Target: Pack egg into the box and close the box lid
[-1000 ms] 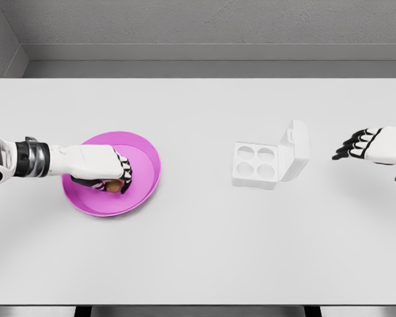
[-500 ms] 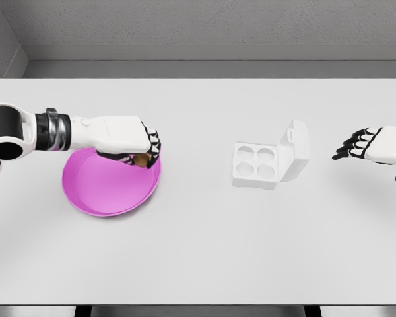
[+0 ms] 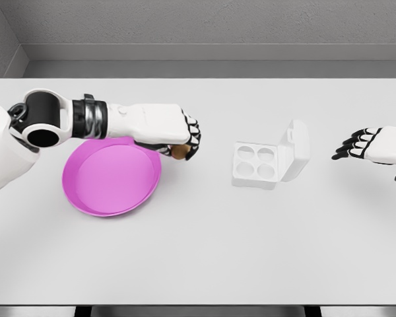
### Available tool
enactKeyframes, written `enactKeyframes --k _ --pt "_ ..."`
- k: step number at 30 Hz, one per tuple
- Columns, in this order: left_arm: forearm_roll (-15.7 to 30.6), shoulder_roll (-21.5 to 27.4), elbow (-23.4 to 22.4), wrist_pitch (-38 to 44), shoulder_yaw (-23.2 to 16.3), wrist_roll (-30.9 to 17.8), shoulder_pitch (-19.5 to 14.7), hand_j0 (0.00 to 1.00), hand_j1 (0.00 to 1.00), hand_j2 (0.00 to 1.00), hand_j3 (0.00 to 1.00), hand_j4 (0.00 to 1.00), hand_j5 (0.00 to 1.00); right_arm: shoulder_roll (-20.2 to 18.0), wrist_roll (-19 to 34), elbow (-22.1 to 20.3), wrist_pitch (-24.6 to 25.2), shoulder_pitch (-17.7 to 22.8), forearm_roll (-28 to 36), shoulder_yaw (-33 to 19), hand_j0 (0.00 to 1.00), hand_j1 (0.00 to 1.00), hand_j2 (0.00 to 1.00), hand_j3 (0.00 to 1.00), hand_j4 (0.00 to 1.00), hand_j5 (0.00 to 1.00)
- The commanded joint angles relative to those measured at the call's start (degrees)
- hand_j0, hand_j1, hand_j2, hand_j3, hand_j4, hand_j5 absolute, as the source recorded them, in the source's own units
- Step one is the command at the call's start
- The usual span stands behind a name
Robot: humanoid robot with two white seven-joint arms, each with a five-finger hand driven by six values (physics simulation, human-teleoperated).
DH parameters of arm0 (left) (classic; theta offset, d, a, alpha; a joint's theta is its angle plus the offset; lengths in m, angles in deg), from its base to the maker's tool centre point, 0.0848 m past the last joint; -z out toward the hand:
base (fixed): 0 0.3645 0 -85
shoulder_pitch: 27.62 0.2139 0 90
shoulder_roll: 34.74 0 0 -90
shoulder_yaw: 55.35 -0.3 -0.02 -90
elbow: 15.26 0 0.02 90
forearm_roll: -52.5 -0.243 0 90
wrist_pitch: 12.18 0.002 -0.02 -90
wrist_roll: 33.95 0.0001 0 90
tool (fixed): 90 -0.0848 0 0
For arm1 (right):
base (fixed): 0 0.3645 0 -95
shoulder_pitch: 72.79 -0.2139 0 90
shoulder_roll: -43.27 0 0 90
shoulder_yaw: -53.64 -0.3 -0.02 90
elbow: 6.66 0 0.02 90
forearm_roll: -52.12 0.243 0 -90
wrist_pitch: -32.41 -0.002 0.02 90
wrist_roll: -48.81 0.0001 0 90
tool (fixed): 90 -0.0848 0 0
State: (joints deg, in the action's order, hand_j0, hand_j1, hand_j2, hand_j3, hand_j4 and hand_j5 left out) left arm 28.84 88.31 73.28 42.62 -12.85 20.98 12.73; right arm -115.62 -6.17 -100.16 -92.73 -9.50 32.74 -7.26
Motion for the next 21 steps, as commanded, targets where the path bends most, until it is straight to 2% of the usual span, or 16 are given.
enactKeyframes --k 1,13,17,18,19,21 --pt "0.3 -1.1 0.0 0.2 0.0 0.1 0.0 0.38 0.38 0.38 0.38 0.38 0.38 -0.1 0.0 0.0 0.1 0.0 0.2 0.0 1.00 1.00 1.00 1.00 1.00 1.00" --pt "-0.5 -8.0 -0.5 0.2 -1.2 0.1 -2.7 0.38 0.38 0.38 0.38 0.38 0.38 -0.1 0.0 -0.3 0.1 0.0 0.3 0.0 1.00 1.00 1.00 1.00 1.00 1.00" --pt "-4.5 -11.0 -0.9 0.2 -1.5 0.1 -3.2 0.38 0.38 0.38 0.38 0.38 0.38 -0.1 0.0 -0.3 0.1 0.0 0.3 0.0 1.00 1.00 1.00 1.00 1.00 1.00" --pt "-4.5 -12.2 -3.0 0.2 -1.5 0.1 -3.2 0.38 0.38 0.38 0.38 0.38 0.38 -0.1 0.0 -0.3 0.1 0.0 0.3 0.0 1.00 1.00 1.00 1.00 1.00 1.00" --pt "-5.0 -14.7 -7.6 0.2 -1.7 0.1 -3.8 0.38 0.38 0.38 0.38 0.38 0.38 -0.1 0.0 -0.3 0.1 0.0 0.2 0.0 1.00 1.00 1.00 1.00 1.00 1.00" --pt "-7.5 -17.2 -11.3 0.2 -2.0 0.1 -4.1 0.38 0.38 0.38 0.38 0.38 0.38 -0.1 0.0 -0.3 0.1 0.0 0.3 0.0 1.00 1.00 1.00 1.00 1.00 1.00"
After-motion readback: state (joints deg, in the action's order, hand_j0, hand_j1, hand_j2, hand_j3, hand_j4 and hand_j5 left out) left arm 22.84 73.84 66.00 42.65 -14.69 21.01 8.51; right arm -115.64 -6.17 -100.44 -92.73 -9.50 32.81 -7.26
